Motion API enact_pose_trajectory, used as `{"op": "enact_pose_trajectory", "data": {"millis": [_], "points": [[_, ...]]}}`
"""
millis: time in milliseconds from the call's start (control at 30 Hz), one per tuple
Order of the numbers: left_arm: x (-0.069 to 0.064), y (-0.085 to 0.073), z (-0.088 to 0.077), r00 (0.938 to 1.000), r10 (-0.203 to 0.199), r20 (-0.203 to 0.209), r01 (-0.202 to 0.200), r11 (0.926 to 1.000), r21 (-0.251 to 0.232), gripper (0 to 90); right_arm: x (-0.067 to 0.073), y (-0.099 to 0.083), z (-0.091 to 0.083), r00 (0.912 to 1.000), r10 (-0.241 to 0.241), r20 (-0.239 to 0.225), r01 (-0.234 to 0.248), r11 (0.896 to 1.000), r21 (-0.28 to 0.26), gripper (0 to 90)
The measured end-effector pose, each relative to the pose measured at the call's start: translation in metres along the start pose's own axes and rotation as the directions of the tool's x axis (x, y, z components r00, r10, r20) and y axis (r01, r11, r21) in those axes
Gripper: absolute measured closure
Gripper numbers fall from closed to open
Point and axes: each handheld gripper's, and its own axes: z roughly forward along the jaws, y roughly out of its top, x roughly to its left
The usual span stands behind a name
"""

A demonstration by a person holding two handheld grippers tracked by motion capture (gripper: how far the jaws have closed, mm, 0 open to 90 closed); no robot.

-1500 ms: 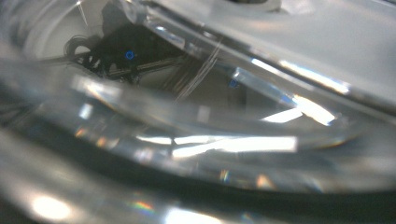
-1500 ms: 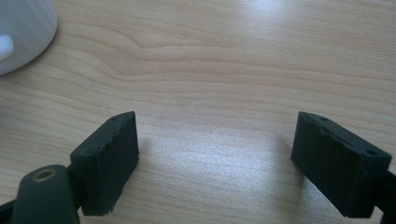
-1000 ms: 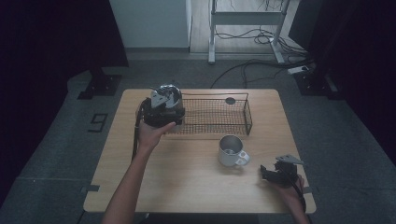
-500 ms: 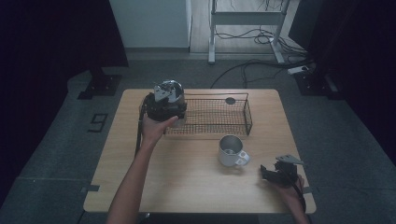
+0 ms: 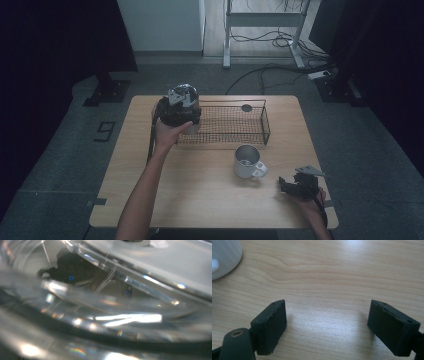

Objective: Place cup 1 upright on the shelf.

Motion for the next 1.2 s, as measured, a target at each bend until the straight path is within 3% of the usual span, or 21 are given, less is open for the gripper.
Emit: {"op": "enact_pose_trajectory", "data": {"millis": [333, 733, 1200], "points": [[0.0, 0.008, 0.006, 1.0, -0.003, 0.004, 0.003, 1.0, -0.008, 4.0, 0.0, 0.0, 0.0, 1.0, 0.0, 0.001, 0.0, 1.0, 0.0, 15.4], [0.003, 0.012, 0.02, 0.9999, -0.004, -0.01, 0.004, 0.9998, 0.018, 4.0, 0.0, 0.0, 0.0, 1.0, 0.001, 0.001, -0.001, 1.0, 0.0, 15.4], [0.004, 0.01, 0.044, 0.9991, -0.039, -0.019, 0.04, 0.9988, 0.028, 4.0, 0.0, 0.0, 0.0, 1.0, 0.001, 0.0, -0.001, 1.0, 0.0, 15.5]]}}
